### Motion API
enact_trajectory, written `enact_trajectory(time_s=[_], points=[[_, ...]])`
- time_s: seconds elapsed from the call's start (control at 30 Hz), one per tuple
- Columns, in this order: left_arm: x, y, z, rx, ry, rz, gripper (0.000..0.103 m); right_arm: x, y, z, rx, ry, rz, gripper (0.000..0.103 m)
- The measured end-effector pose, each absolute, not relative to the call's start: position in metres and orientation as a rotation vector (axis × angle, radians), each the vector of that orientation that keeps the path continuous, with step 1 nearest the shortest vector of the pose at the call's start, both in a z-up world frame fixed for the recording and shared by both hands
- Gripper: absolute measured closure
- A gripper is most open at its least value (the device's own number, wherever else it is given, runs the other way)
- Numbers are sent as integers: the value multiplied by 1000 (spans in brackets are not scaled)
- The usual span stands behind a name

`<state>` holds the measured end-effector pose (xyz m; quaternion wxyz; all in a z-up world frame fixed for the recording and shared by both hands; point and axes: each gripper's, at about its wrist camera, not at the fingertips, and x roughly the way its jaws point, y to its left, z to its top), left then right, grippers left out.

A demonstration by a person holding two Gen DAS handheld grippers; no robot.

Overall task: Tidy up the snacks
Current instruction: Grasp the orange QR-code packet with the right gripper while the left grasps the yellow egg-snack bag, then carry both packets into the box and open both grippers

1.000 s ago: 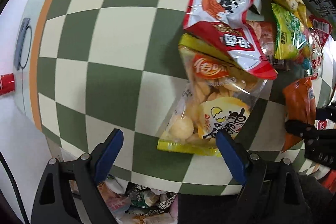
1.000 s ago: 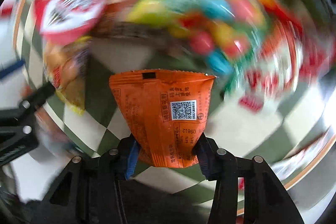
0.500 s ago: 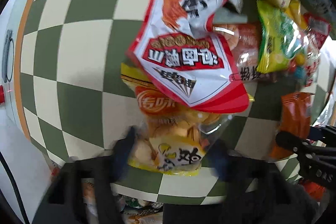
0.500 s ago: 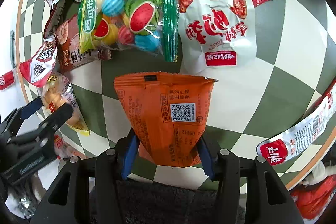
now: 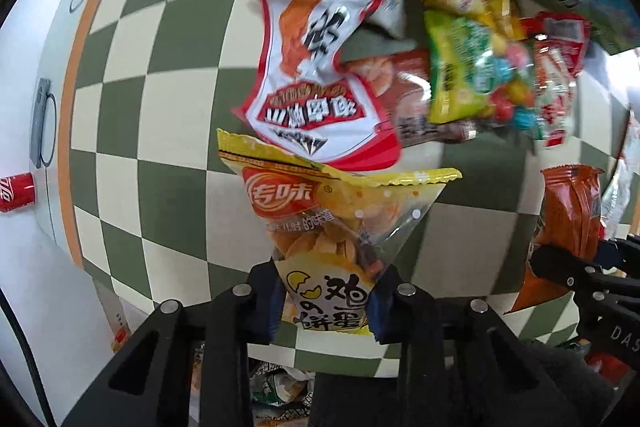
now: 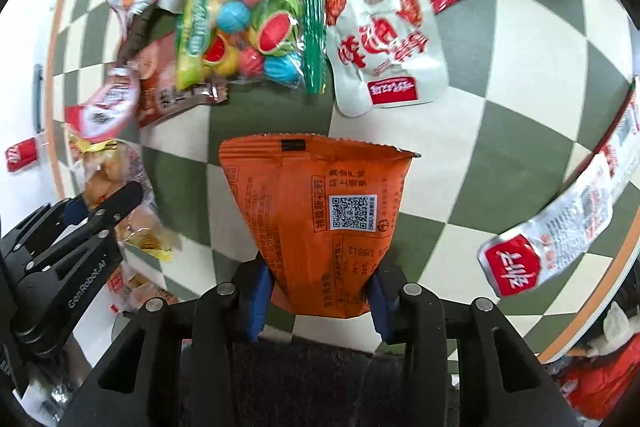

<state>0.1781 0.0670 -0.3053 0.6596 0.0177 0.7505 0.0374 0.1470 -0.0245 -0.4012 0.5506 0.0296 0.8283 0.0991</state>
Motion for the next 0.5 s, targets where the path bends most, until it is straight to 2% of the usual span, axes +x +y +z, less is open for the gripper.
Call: enact_trajectory(time_s=[0.4,0.5], points=[[186,54,-223,-47,1621,-16,76,139,-71,-348,174,1881,280,60],[197,52,-203,-56,1571,-52,76,160,-90,-320,228,1860,296,60]])
